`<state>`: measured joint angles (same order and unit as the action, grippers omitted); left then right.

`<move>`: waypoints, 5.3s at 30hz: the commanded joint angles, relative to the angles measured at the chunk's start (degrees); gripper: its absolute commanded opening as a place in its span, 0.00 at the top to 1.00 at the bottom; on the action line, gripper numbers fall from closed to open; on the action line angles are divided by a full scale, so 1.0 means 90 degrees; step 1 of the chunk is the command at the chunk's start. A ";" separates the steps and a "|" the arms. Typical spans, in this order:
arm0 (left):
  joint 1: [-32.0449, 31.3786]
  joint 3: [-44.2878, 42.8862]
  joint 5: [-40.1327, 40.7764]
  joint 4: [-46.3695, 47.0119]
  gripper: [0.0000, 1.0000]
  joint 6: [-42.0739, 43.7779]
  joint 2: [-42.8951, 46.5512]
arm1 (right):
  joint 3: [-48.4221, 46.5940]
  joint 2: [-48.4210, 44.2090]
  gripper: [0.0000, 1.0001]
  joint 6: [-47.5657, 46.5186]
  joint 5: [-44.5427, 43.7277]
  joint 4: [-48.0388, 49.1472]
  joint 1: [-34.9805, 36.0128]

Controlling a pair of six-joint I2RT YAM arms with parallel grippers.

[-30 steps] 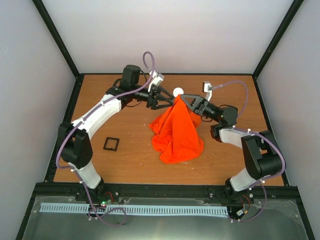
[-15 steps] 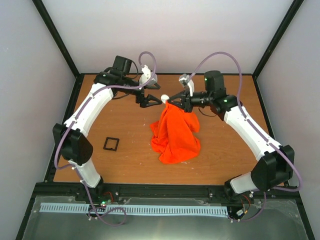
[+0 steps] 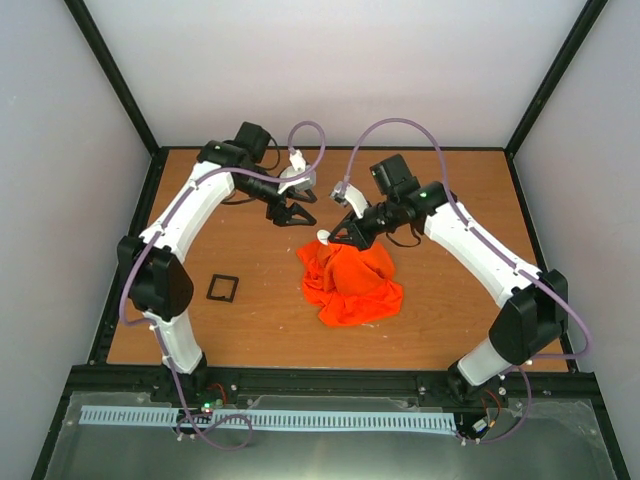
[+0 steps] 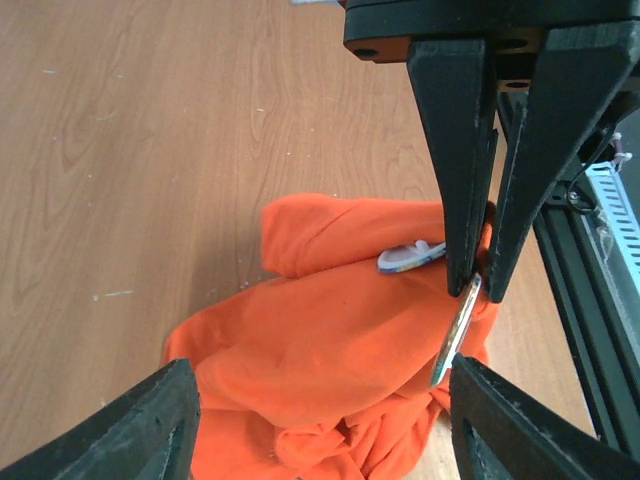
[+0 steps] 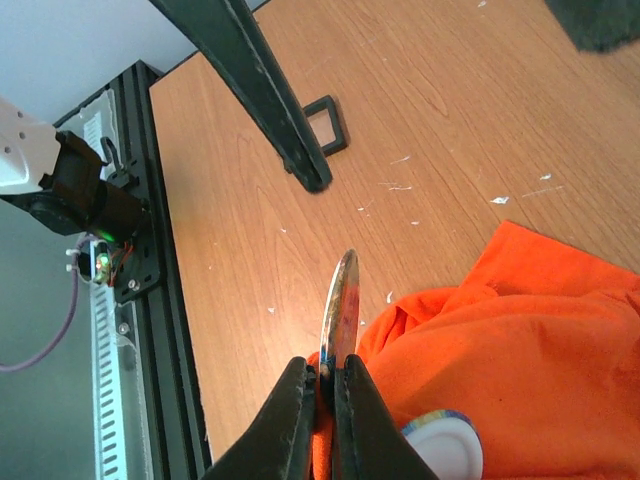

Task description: Remove the brooch from the garment

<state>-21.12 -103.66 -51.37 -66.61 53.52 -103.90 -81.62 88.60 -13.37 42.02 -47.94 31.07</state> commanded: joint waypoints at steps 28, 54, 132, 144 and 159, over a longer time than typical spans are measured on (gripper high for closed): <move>-0.0108 0.0836 -0.0844 0.0361 0.65 -0.0112 0.0409 | -0.0462 0.0376 0.97 -0.0068 -0.0059 0.0204 0.0269; -0.0289 0.1100 -0.0531 0.0368 0.99 -0.0004 0.0508 | -0.0631 0.0517 0.90 0.0148 -0.0269 0.0178 0.0242; 0.0084 -0.0107 -0.0776 -0.0240 0.32 -0.0877 0.1035 | -0.0685 -0.0412 0.97 -0.0035 0.1874 -0.0220 -0.0467; 0.0052 0.0668 -0.1061 -0.0135 0.24 -0.0709 0.1174 | -0.1196 0.0046 0.97 -0.0214 0.1326 -0.0610 -0.0056; 0.0023 0.0779 -0.1132 -0.0633 0.69 -0.0269 0.0956 | -0.1484 0.0306 0.97 -0.0172 0.1054 -0.0639 0.0073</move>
<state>-20.64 -96.99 -60.25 -70.17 48.14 -94.65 -93.14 91.20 -14.35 51.83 -53.60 31.24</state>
